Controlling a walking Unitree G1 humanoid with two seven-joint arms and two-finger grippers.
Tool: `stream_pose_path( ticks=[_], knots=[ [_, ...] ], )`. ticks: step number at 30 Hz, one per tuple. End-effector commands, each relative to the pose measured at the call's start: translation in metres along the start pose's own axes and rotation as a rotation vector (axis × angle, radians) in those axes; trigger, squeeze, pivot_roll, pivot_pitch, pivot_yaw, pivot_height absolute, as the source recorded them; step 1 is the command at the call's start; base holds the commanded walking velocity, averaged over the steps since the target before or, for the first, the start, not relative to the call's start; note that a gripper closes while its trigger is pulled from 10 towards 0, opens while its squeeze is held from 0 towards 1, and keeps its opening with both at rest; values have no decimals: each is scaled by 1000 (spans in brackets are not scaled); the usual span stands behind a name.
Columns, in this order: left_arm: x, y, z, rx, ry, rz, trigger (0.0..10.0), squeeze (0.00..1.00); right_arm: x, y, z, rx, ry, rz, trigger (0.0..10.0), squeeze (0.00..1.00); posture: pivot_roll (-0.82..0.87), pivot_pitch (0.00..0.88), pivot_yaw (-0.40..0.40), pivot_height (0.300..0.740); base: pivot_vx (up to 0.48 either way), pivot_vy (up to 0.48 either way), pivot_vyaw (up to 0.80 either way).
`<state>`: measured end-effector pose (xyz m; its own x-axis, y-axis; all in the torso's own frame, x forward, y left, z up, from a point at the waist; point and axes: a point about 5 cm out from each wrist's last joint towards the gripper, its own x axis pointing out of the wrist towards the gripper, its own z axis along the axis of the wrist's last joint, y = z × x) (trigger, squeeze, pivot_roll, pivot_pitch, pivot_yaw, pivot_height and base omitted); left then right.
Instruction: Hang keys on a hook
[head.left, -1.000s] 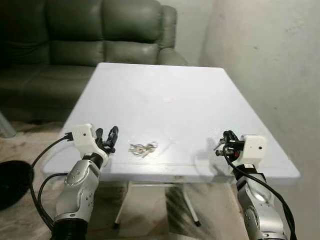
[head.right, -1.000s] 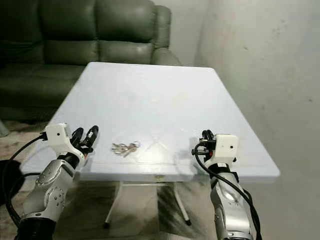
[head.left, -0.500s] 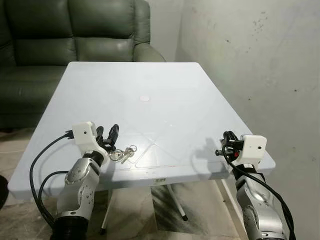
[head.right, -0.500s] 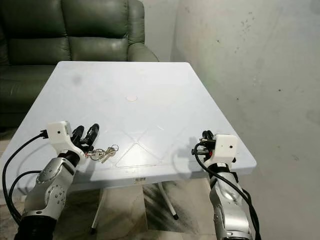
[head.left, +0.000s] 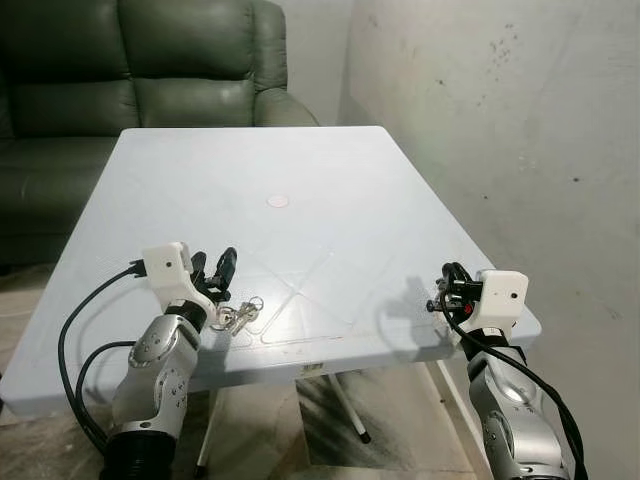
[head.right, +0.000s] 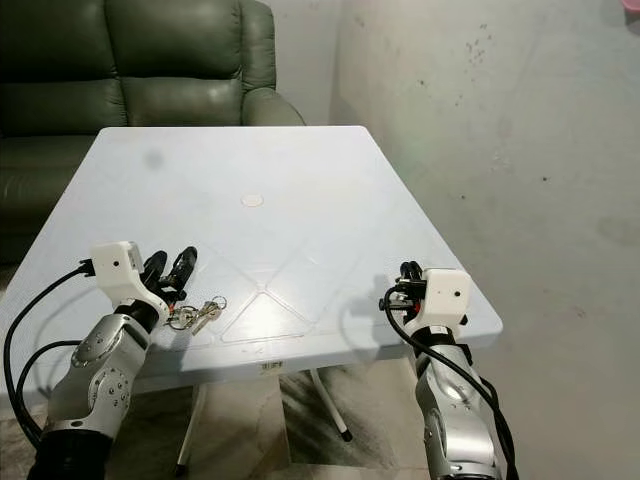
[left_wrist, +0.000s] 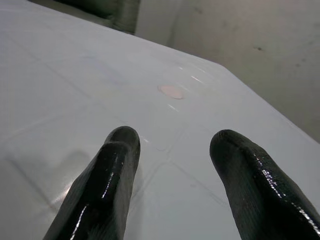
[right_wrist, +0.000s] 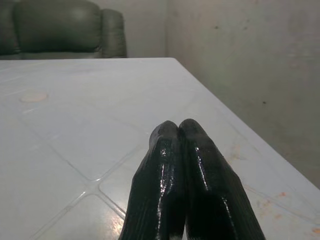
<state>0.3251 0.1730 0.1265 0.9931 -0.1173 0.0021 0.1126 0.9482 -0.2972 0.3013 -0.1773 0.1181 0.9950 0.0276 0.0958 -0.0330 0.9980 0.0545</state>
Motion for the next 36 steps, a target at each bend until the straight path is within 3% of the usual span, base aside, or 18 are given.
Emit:
stream_pose_path(
  ticks=[1,36],
  knots=[
    [2,1,2,13,7,10,10000,0,0,3,2,2,-9,2,10000,0,43,0,-36,740,0,0,-756],
    [4,0,-1,8,40,29,10000,0,-1,4,2,-1,-10,9,10000,0,35,0,-38,740,0,0,-756]
  ],
)
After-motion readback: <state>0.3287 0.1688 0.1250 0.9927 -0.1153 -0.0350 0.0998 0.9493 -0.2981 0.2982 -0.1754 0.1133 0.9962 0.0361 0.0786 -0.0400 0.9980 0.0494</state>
